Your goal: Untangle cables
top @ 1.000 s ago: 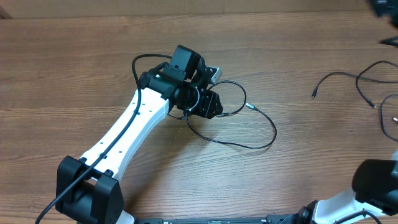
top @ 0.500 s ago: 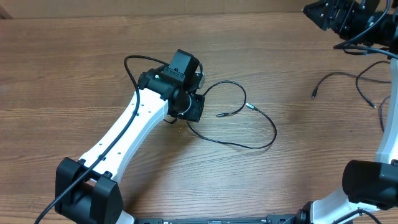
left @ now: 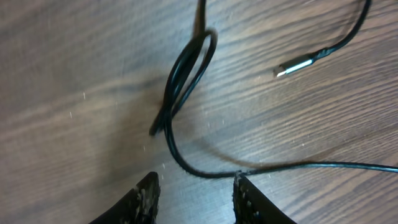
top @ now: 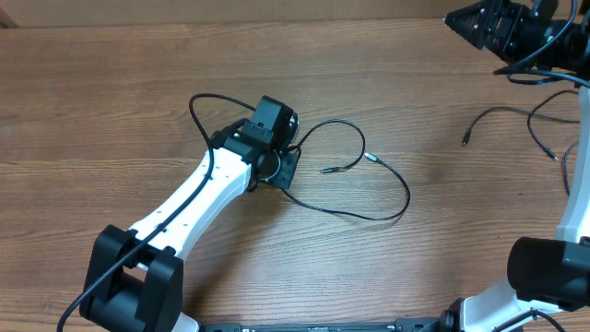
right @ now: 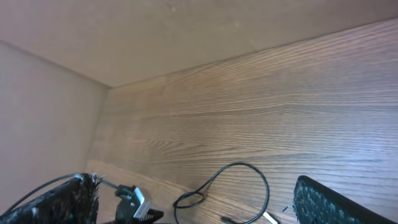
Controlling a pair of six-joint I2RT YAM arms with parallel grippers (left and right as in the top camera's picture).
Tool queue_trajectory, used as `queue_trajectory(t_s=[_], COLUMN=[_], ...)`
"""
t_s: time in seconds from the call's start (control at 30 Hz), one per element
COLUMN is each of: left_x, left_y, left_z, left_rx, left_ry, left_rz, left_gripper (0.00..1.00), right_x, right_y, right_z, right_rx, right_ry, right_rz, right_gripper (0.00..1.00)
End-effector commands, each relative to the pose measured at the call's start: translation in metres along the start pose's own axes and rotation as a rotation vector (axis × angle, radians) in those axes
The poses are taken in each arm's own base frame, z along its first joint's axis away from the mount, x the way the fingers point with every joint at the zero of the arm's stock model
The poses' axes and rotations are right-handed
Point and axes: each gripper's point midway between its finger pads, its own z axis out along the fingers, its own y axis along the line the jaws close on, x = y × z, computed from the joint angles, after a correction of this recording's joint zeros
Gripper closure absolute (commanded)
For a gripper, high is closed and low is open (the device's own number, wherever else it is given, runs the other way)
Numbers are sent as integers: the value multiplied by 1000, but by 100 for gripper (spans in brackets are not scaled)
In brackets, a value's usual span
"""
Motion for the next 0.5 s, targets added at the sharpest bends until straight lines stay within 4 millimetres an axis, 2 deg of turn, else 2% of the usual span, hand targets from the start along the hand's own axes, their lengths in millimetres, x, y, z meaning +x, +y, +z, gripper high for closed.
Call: queue_trajectory(t_s=[0.0,0.17,0.37,0.47], left_x=[-6,-10,-7,-5], left_y=[-5,10,34,30], left_z=[-7,-7,-8,-7], left_rx=[5,-78,-99,-16], left_ry=[-36,-50,-35,-27], left_rz=[125,121,69,139], left_gripper=[61,58,66,66], right_x=[0,0,2,2], right_y=[15,16,15,15], right_z=[-5,-5,-5,-5], right_rx=[-57,-59,-58,-59], right_ry=[-4,-3,3,3], right_rz=[-54,-56,-49,-50], right_gripper=[0,0,0,0])
